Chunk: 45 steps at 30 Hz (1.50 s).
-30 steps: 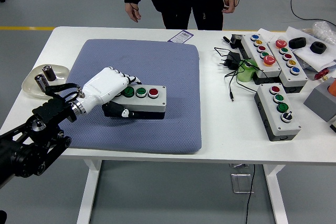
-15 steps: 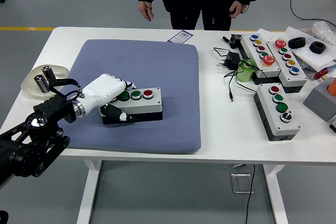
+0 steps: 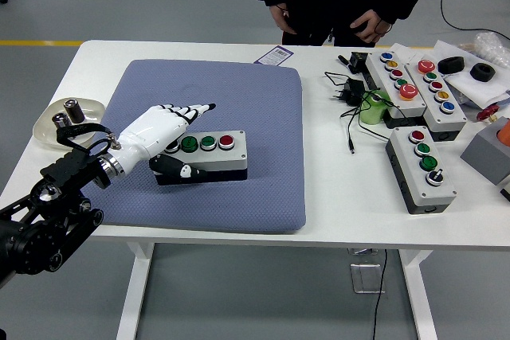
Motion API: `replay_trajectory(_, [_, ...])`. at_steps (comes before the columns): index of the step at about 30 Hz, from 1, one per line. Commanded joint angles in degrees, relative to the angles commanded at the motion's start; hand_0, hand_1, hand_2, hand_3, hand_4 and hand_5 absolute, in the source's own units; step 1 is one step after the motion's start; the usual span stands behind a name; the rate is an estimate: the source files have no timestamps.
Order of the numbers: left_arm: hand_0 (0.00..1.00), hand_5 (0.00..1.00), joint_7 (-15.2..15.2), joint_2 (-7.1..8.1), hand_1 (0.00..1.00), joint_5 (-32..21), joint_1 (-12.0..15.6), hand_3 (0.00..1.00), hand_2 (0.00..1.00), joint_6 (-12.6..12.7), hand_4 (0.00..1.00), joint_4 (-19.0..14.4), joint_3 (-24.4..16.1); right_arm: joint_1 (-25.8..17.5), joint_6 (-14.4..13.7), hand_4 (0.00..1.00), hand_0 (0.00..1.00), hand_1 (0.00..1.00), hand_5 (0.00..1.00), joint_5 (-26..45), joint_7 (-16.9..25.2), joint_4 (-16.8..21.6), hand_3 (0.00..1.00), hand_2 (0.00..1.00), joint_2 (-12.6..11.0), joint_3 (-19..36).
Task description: Pick up the button,place it on the desk,press the button,press the button
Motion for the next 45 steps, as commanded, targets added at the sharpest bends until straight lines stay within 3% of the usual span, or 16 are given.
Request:
replay_trajectory(4, [0.788,0.469,0.59,0.87,0.849,-1.50,1.67,0.998,0.998,-2.19,0.998,-4.23,-2.47,0.12,-0.02,0.180,0.746,0.684,0.111,0.15,0.06,0.00,0.576,0.703,0.00,-0.13])
replay_trajectory(7, [0.802,0.485,0.97,1.42,0.859,-4.46,3.66,0.998,0.998,-2.72,0.998,-9.61,-6.07,0.13,-0.04,0.179,0.746,0.684,0.110,0.28,0.14,0.00,0.576,0.703,-0.04,-0.13])
replay_trajectory(10, [0.802,0.485,2.32,1.60,0.859,-7.05,5.11,0.998,0.998,-1.65,0.998,-16.34,-9.51,0.18,-0.08,0.179,0.746,0.684,0.110,0.28,0.22,0.00,0.576,0.703,-0.06,0.05])
replay_trajectory(11, [0.411,0.695,2.91,1.72,0.369,-7.97,5.34,0.998,0.405,-1.19,0.998,-18.74,-10.03,0.19,-0.07,0.180,0.745,0.683,0.112,0.17,0.23,0.00,0.576,0.703,-0.05,0.12])
replay_trajectory(16, [0.411,0.695,7.12,2.47,0.369,-12.91,5.64,0.998,0.405,-0.27,0.998,-27.63,-9.76,0.30,-0.05,0.180,0.745,0.683,0.112,0.01,0.23,0.00,0.576,0.703,-0.05,0.20])
replay_trajectory(17, [0.011,0.988,7.98,2.61,0.002,-13.66,5.74,0.820,0.002,-0.29,0.998,-28.74,-9.47,0.32,-0.05,0.180,0.745,0.683,0.111,-0.03,0.22,0.00,0.576,0.703,-0.05,0.21])
replay_trajectory(21, [0.011,0.988,13.47,2.97,0.002,-16.35,6.46,0.820,0.002,-5.16,0.998,-32.93,-8.71,0.32,-0.11,0.180,0.745,0.683,0.111,0.21,0.25,0.00,0.576,0.703,-0.07,0.16])
replay_trajectory(28, [0.002,0.998,27.08,3.39,0.002,-11.94,6.54,0.788,0.002,-21.67,0.998,-36.84,-6.96,0.34,-0.19,0.180,0.745,0.683,0.110,0.08,0.26,0.00,0.576,0.703,-0.11,0.26])
replay_trajectory(29, [0.002,0.998,28.92,3.37,0.002,-12.07,6.59,0.770,0.002,-23.90,0.923,-36.85,-6.47,0.32,-0.21,0.181,0.745,0.683,0.110,0.15,0.27,0.00,0.576,0.703,-0.11,0.25])
replay_trajectory(31, [0.002,0.998,31.86,3.33,0.002,-11.98,6.52,0.770,0.002,-27.49,0.923,-36.62,-5.74,0.34,-0.24,0.181,0.745,0.683,0.110,0.19,0.27,0.00,0.576,0.703,-0.13,0.25])
replay_trajectory(36, [0.002,0.998,35.66,3.29,0.002,-11.76,5.97,0.763,0.002,-28.08,0.902,-35.23,-3.68,0.42,-0.24,0.181,0.743,0.682,0.111,0.13,0.26,0.00,0.576,0.702,-0.13,0.25])
replay_trajectory(45, [0.002,0.998,36.15,2.99,0.002,-11.73,5.34,0.764,0.002,-27.80,0.893,-34.15,-2.65,0.54,-0.25,0.181,0.743,0.682,0.110,0.16,0.28,0.00,0.576,0.702,-0.14,0.19])
